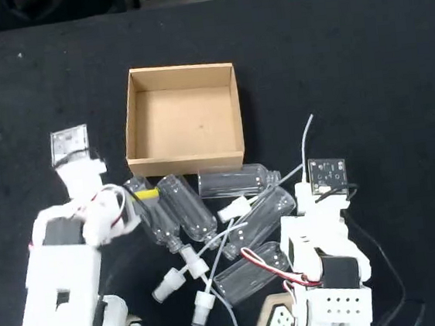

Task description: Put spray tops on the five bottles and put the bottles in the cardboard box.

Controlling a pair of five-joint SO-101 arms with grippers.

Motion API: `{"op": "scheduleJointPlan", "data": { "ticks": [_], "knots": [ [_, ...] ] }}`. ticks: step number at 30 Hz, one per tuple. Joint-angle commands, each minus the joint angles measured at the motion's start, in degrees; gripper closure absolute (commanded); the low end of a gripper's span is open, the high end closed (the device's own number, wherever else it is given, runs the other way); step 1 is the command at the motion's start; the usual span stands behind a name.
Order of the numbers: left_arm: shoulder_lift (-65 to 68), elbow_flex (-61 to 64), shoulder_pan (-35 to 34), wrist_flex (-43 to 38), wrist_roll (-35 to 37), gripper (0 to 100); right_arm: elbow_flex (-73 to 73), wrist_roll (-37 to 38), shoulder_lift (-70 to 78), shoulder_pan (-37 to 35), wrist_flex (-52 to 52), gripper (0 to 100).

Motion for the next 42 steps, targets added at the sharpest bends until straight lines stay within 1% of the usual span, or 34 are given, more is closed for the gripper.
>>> {"op": "scheduleJointPlan", "data": {
  "ticks": [1, 3, 5, 8, 12, 14, 17, 21, 24, 28, 30, 31, 32, 36, 38, 39, 40, 42],
  "knots": [
    [11.5, -7.5, 0.3, -0.4, 5.7, 65, -0.1, -0.2, -5.5, 0.9, 0.4, 98.7],
    [15.5, -8.5, 0.2, -0.5, 6.8, 65, -0.1, -0.2, -5.5, 1.0, 0.4, 98.7],
    [18.2, -8.7, -1.4, -0.6, 6.9, 65, -0.1, -0.2, -5.5, 1.0, 0.4, 98.7],
    [21.2, -8.0, -6.5, -2.5, 6.6, 65, -0.1, -0.2, -5.5, 1.0, 0.4, 98.7],
    [22.4, -6.1, -13.0, -2.8, 5.5, 65, -0.1, -0.2, -5.5, 1.0, 0.4, 98.7],
    [22.4, -5.2, -15.2, -2.5, 1.4, 65, -0.1, -0.2, -5.5, 0.9, 0.4, 98.7],
    [22.4, -5.7, -19.6, 0.3, -4.3, 65, -0.1, -0.2, -5.5, 0.9, 0.4, 98.7],
    [22.4, -9.8, -28.1, 4.6, -9.5, 65, -0.1, -0.2, -5.5, 1.0, 0.4, 98.7],
    [22.4, -14.4, -32.7, 7.7, -14.2, 65, -0.1, -0.2, -5.5, 1.0, 0.4, 98.7],
    [22.4, -22.1, -33.5, 9.8, -18.8, 65, -0.1, -0.2, -5.5, 0.9, 0.4, 98.7],
    [22.4, -25.6, -31.9, 9.9, -20.7, 65, -0.1, -0.2, -5.5, 0.9, 0.4, 98.7],
    [22.4, -26.7, -31.0, 10.0, -23.8, 65, -0.1, -0.2, -5.5, 0.9, 0.4, 98.7],
    [22.4, -27.5, -29.7, 11.2, -29.4, 65, -0.1, -0.2, -5.5, 1.0, 0.4, 98.7],
    [22.4, -26.9, -21.5, 20.7, -62.1, 65, -0.1, -0.2, -5.5, 1.0, 0.4, 98.7],
    [22.4, -26.7, -17.6, 21.8, -73.8, 65, -0.1, -0.2, -5.5, 1.0, 0.4, 98.7],
    [22.4, -26.6, -16.3, 21.7, -78.1, 65, -0.1, -0.2, -5.5, 1.0, 0.4, 98.7],
    [22.4, -26.4, -15.3, 21.9, -80.8, 65, -0.1, -0.2, -5.5, 1.0, 0.4, 98.7],
    [23.0, -26.3, -13.9, 21.8, -83.2, 65, -0.1, -0.2, -5.5, 1.0, 0.4, 98.7]
  ]
}}
